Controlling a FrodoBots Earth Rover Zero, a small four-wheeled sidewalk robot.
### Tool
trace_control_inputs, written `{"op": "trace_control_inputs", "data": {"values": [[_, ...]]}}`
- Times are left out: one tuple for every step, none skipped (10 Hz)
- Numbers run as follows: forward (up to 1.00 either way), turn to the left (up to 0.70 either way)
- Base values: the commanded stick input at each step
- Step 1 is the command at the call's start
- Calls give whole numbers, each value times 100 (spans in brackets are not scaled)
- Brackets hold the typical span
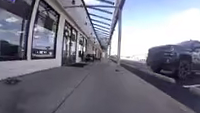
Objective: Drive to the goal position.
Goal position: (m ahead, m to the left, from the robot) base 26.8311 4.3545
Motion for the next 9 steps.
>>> {"op": "trace_control_inputs", "data": {"values": [[70, 0], [70, 20], [70, 27], [70, 27], [70, 27], [70, 27], [70, 27], [70, 27], [70, 0]]}}
